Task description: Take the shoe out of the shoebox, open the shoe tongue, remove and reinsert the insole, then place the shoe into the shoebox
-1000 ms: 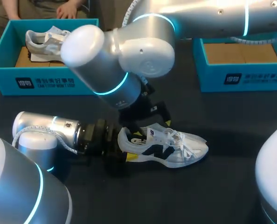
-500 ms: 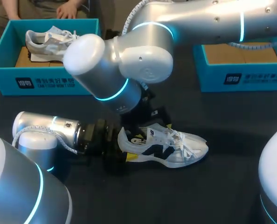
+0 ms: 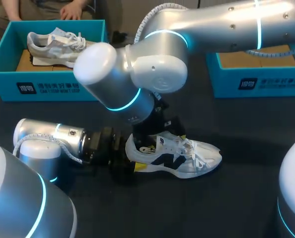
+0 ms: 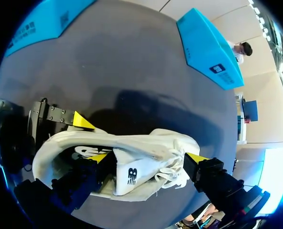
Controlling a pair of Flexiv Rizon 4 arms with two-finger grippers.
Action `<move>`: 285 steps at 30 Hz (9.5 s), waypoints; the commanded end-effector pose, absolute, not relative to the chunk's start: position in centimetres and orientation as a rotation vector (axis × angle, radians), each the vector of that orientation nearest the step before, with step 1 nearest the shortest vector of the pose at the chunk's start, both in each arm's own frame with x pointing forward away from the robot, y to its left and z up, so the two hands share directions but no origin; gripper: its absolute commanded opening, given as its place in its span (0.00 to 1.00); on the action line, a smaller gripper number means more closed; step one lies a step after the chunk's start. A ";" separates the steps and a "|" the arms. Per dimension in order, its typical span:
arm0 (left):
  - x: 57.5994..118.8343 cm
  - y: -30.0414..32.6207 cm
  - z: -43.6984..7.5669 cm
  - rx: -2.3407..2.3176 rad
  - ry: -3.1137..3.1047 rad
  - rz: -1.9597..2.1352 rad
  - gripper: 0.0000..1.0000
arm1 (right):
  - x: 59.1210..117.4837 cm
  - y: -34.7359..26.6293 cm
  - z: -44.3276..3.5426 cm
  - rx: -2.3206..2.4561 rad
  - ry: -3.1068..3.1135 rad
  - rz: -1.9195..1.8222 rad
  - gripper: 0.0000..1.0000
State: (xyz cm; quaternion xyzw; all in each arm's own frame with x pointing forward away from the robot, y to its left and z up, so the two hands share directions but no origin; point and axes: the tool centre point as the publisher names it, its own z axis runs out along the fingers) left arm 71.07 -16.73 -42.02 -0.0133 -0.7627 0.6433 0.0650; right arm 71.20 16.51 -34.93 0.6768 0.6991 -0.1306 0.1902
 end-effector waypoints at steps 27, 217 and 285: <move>70.9 -16.8 -42.0 -0.036 -2.305 1.944 0.00 | 70.2 14.2 -31.9 2.065 1.992 -0.285 0.48; 70.9 -16.8 -42.0 -0.036 -2.305 1.944 0.00 | 71.2 20.8 -31.7 -0.193 3.082 0.025 0.00; 70.9 -16.8 -42.0 -0.036 -2.305 1.944 0.00 | 73.0 15.6 -40.2 0.185 3.093 0.088 0.38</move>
